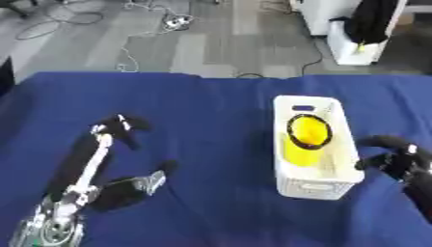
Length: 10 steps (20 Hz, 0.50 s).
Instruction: Pick up objects on the table and place them in the box.
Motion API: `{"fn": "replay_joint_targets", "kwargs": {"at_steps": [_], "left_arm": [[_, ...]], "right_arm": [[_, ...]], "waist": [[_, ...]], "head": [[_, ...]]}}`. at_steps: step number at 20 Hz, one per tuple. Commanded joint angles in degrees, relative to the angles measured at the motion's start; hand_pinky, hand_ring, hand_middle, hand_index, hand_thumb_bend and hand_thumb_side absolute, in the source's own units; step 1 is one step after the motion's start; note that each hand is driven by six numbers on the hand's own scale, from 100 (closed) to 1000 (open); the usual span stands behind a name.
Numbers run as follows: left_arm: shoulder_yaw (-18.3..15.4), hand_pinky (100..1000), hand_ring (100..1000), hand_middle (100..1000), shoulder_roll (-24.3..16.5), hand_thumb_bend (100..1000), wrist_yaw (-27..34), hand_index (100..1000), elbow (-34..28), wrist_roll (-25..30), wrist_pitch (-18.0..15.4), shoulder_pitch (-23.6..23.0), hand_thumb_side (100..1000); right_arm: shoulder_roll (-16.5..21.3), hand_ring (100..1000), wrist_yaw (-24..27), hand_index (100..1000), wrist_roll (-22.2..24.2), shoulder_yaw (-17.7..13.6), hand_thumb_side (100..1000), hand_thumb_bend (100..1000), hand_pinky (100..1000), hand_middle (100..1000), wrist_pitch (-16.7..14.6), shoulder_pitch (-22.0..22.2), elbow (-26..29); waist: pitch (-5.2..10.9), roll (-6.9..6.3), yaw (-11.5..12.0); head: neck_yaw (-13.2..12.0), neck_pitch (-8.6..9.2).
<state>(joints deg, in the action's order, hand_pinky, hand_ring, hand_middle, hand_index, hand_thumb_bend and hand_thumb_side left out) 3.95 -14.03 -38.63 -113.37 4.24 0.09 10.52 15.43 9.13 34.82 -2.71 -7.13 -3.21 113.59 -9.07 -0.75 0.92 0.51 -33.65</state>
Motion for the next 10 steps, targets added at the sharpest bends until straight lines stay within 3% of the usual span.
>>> {"fn": "replay_joint_targets", "kwargs": {"at_steps": [1, 10], "left_arm": [[0.4, 706, 539, 709, -0.3, 460, 0.8, 750, -1.2, 0.2, -0.8, 1.0, 478], [-0.2, 709, 544, 709, 0.6, 477, 0.6, 755, -1.2, -0.5, -1.1, 1.3, 457]], "right_arm": [[0.8, 705, 0.8, 916, 0.0, -0.1, 750, 476, 819, 858, -0.4, -0.6, 1.0], [0.5, 706, 0.8, 918, -0.2, -0.3, 745, 481, 819, 859, 0.2, -0.7, 1.0]], "waist": [[0.85, 0.06, -0.4], [0.78, -0.99, -0.6]], "head": [[0.5, 0.62], [-0.5, 0.78]]}}
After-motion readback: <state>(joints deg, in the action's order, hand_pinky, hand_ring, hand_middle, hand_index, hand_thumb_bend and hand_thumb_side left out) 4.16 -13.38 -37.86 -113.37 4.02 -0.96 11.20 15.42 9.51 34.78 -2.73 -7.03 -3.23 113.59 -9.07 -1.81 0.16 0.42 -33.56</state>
